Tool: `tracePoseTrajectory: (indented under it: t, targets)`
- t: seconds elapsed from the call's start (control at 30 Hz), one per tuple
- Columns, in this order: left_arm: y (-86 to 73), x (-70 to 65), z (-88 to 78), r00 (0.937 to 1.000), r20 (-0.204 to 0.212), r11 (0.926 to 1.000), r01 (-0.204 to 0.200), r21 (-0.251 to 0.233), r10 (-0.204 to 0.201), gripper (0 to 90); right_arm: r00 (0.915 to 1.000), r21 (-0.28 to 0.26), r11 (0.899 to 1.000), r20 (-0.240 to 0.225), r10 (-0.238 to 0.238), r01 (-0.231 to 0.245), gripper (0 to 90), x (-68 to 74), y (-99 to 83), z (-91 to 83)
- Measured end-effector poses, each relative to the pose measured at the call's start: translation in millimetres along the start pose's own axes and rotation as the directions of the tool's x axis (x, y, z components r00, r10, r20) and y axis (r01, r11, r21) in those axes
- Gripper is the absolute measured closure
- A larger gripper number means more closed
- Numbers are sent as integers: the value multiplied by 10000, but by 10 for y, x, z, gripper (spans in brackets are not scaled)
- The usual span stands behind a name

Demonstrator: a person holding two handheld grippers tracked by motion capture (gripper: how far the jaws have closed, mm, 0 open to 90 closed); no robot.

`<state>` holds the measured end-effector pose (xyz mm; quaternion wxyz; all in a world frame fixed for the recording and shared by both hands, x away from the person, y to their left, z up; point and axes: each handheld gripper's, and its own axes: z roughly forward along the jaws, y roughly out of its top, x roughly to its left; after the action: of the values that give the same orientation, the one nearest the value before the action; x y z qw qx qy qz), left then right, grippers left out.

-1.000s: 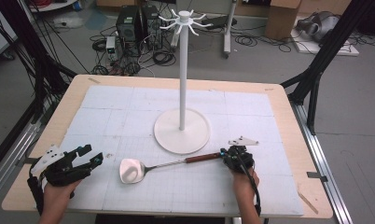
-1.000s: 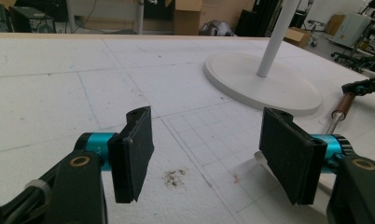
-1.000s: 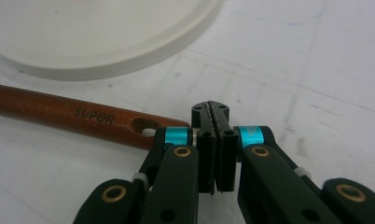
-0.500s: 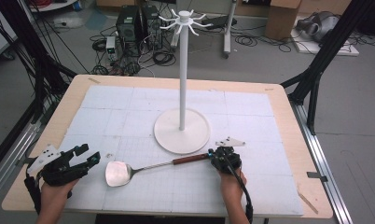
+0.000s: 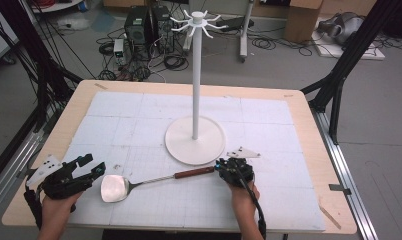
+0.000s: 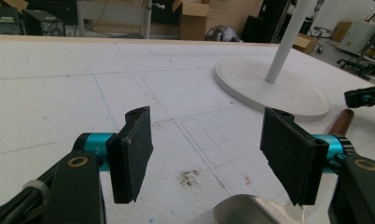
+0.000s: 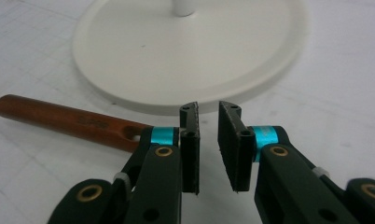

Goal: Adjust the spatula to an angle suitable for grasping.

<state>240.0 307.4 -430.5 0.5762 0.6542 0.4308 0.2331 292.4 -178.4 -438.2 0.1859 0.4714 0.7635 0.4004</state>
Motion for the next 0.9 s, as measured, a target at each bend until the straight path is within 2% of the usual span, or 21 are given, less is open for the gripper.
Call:
tracePoseTrajectory:
  t: [0.1, 0.2, 0.33, 0.4, 0.53, 0.6, 0.67, 0.8, 0.9]
  targets:
    - [1, 2, -2, 10000, 12, 10000, 46, -11, -46, 340, 9997, -240, 9997, 238, 45, -39, 701, -135, 8, -183]
    - [3, -7, 3, 10000, 61, 10000, -37, 17, 37, 337, 9985, -709, 9975, 543, 122, -83, 582, -295, -32, -404]
    - [8, -20, 8, 9998, 137, 9999, -124, -22, 124, 327, 9958, -1177, 9919, 726, 566, -478, 407, -451, -129, -635]
    - [13, -25, 7, 9997, 208, 9999, -101, -49, 102, 307, 9931, -1307, 9911, 1108, 385, -238, 316, -508, -179, -742]
    - [39, -66, 5, 9993, 315, 9994, -210, -291, 219, 242, 9894, -1489, 9887, 1453, 50, 169, 206, -545, -246, -892]
    - [58, -88, 15, 9988, 383, 9987, -301, -405, 317, 191, 9869, -1676, 9849, 1606, -162, 434, 190, -562, -291, -959]
    - [71, -103, 29, 9983, 414, 9982, -387, -452, 406, 166, 9872, -1822, 9821, 1582, -191, 482, 166, -576, -327, -998]
    - [73, -126, 55, 9972, 560, 9981, -484, -371, 505, 168, 9860, -2001, 9790, 1668, -44, 382, 166, -612, -355, -1059]
    - [73, -136, 54, 9972, 518, 9981, -520, -344, 538, 171, 9871, -2162, 9761, 1597, 135, 216, 166, -627, -372, -1088]
